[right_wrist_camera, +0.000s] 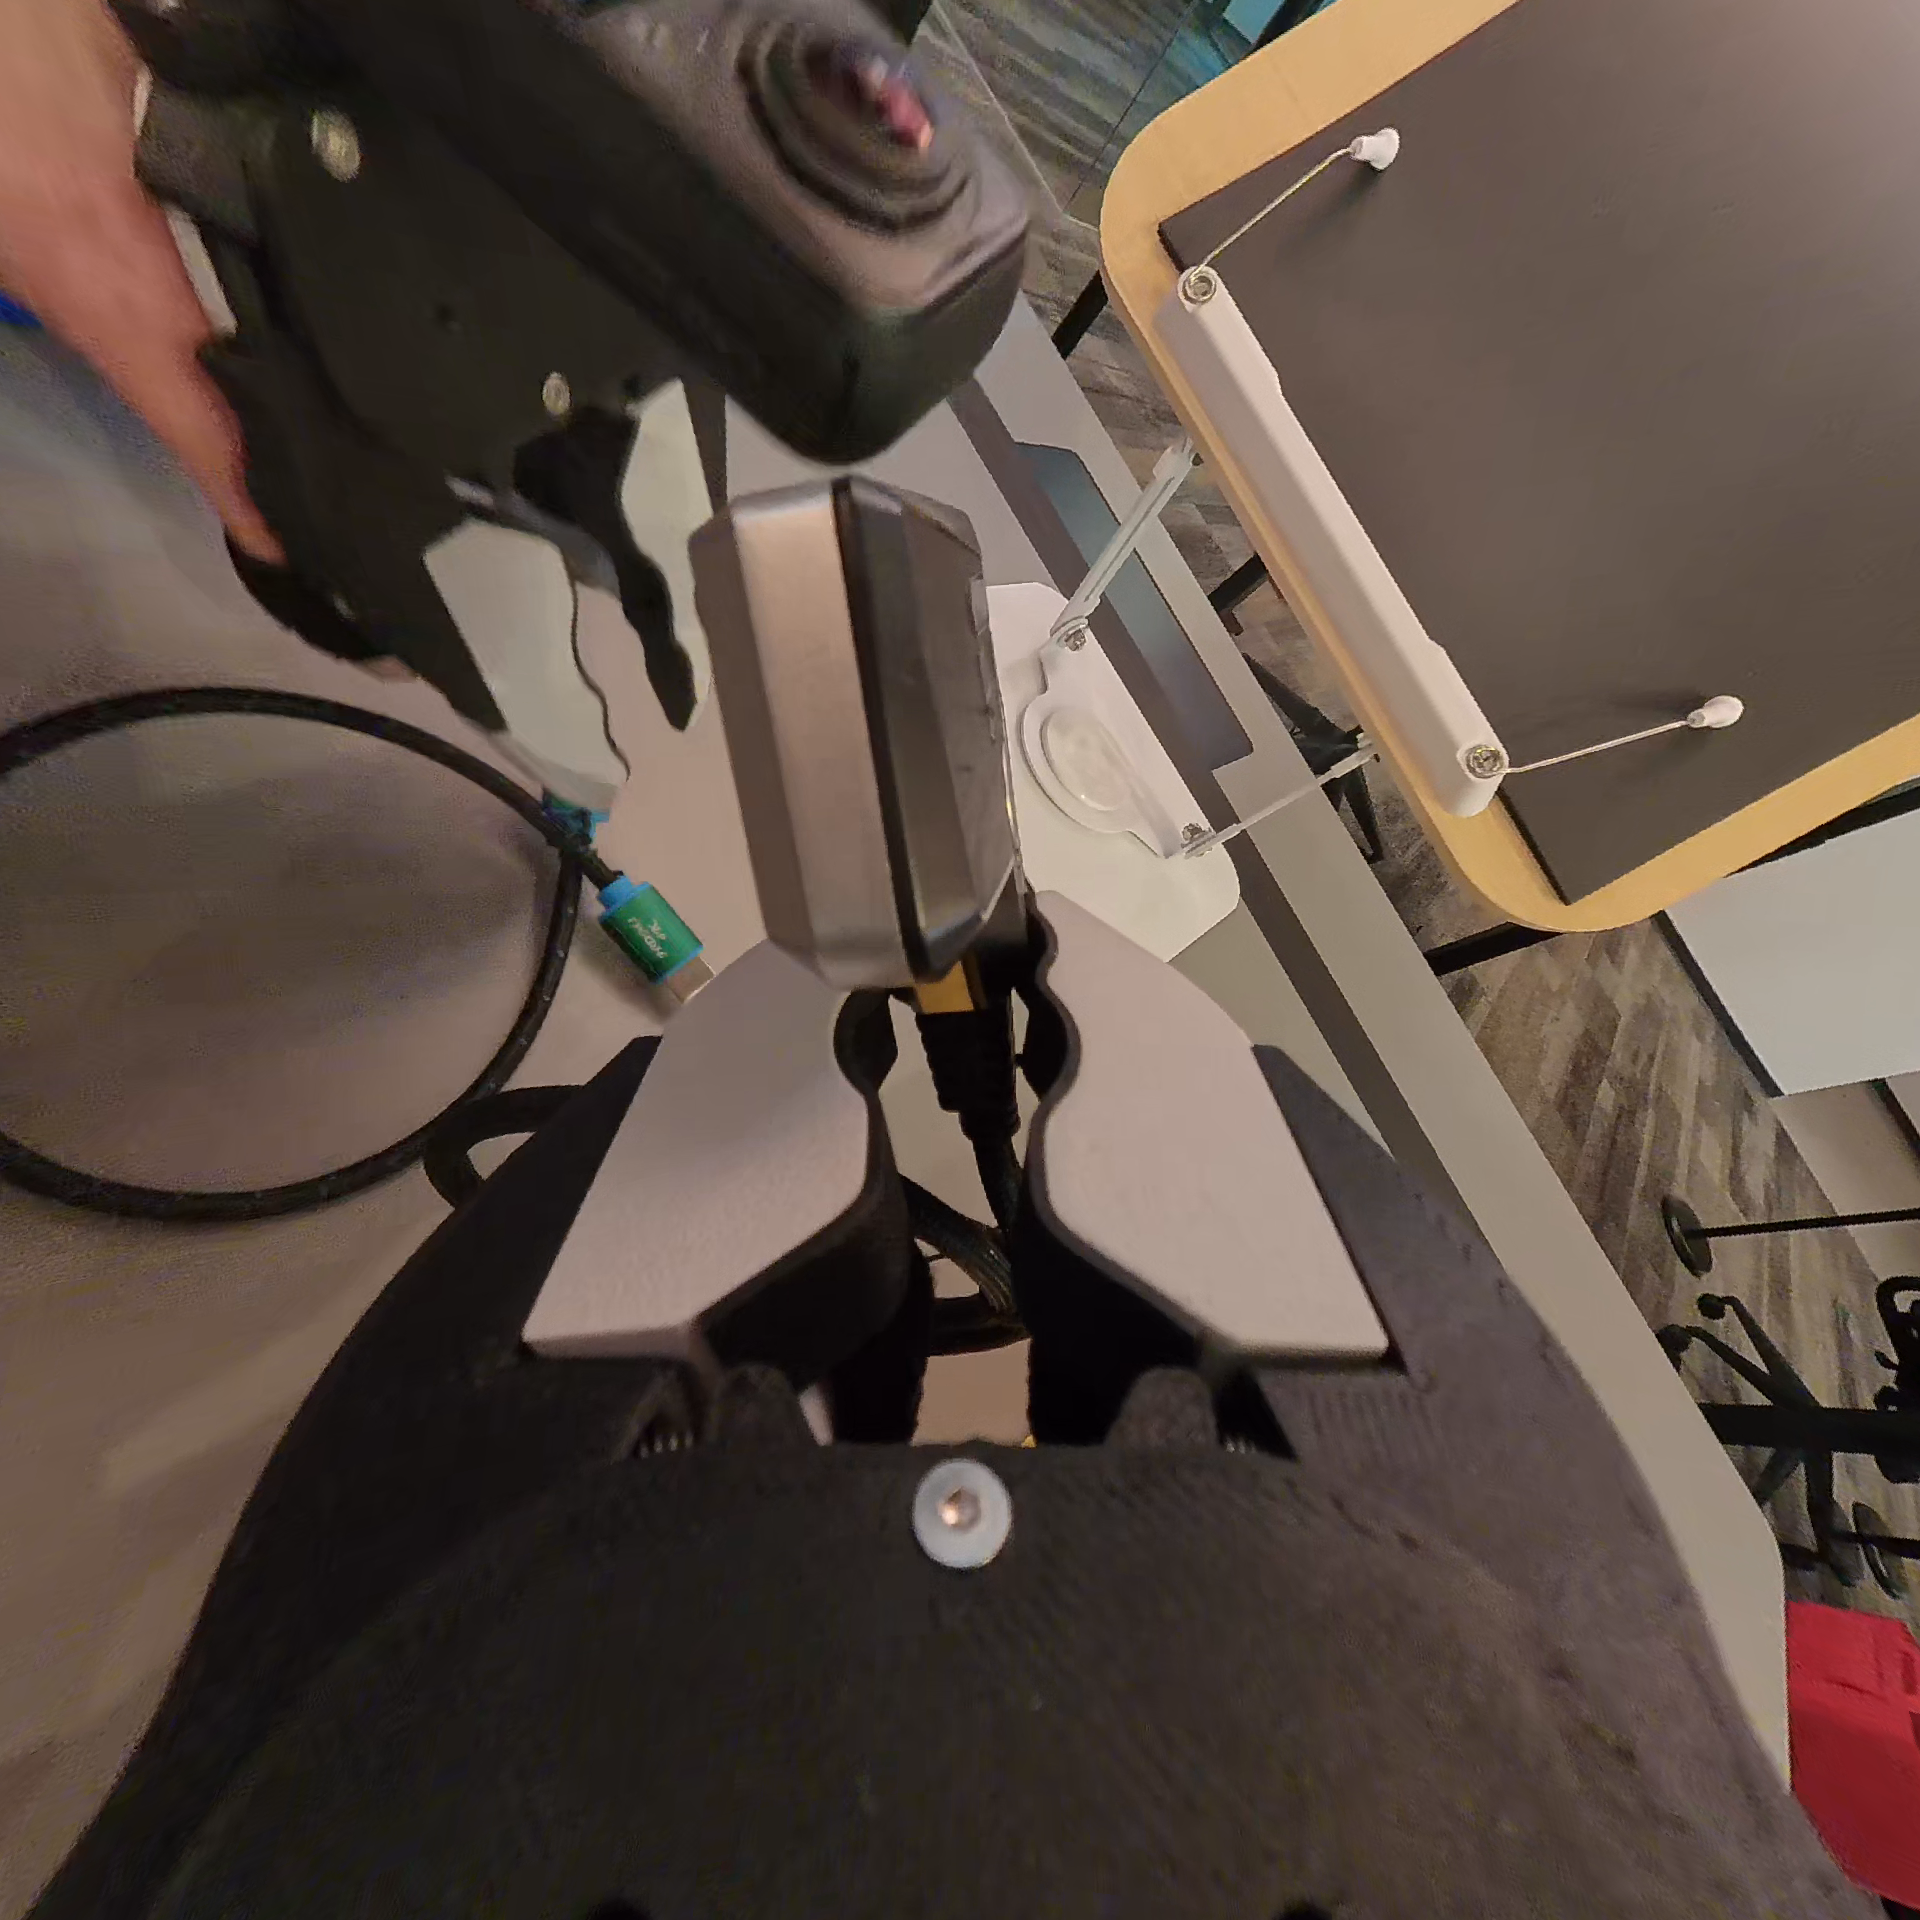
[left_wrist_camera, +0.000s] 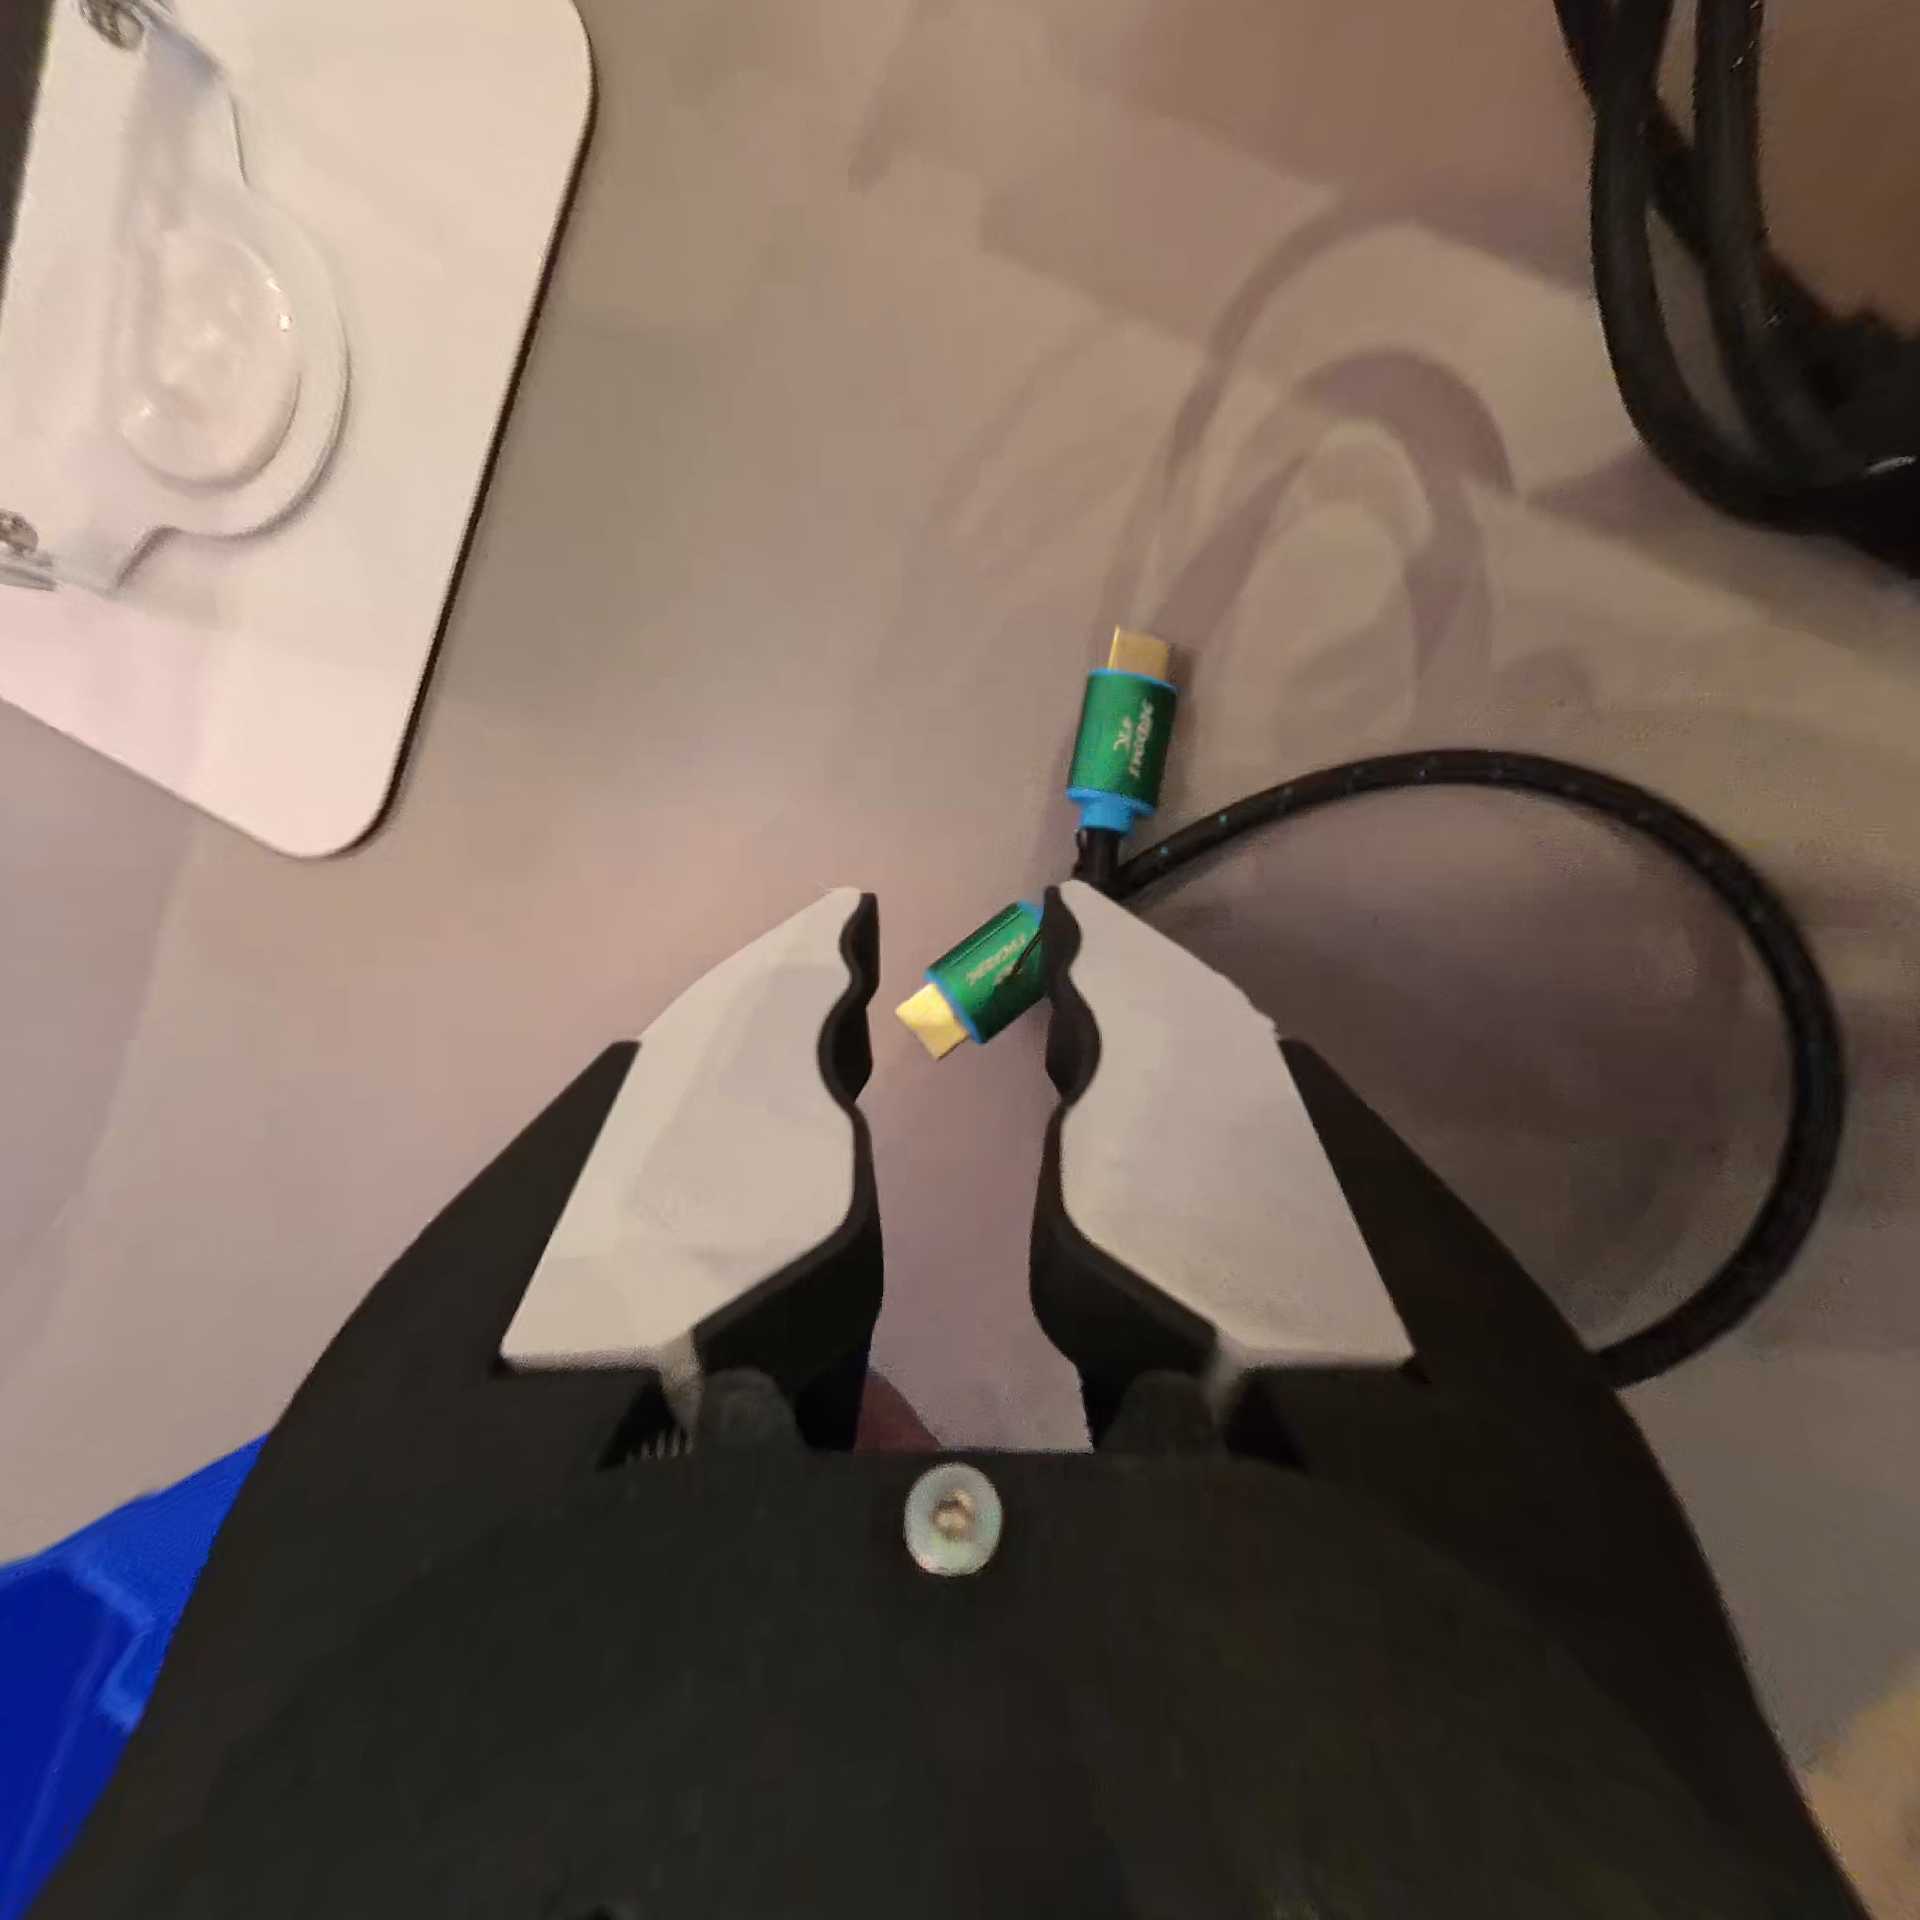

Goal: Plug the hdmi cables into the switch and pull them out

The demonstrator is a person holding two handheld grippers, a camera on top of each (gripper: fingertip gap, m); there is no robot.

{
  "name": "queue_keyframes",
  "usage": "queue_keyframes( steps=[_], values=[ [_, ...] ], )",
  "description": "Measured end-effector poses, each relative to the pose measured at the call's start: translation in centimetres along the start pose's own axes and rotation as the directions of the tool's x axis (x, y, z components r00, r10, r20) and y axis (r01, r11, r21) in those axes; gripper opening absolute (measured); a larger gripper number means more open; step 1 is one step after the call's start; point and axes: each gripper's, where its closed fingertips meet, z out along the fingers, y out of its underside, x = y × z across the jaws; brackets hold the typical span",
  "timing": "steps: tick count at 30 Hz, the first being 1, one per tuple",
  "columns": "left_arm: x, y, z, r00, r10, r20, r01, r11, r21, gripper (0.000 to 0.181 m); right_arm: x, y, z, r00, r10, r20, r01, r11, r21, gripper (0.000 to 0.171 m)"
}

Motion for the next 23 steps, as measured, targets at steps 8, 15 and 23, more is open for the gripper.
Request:
queue_keyframes(
  steps=[8, 15, 23],
  values=[
    [2.3, -0.1, 3.5, 0.998, 0.067, 0.008, -0.067, 0.997, 0.047, 0.031, 0.7, 0.4, -0.3, 0.999, 0.037, -0.018, -0.037, 0.999, -0.004, 0.019],
    [3.1, -0.2, 4.4, 0.998, 0.044, -0.043, -0.041, 0.996, 0.081, 0.010, 0.7, 0.4, -0.2, 0.999, 0.033, -0.017, -0.033, 0.999, -0.008, 0.020],
    [3.3, 0.1, -0.2, 0.996, -0.002, -0.087, 0.013, 0.992, 0.129, 0.009, 0.7, 0.3, -0.4, 1.000, -0.008, -0.026, 0.008, 1.000, 0.006, 0.019]
  ],
)
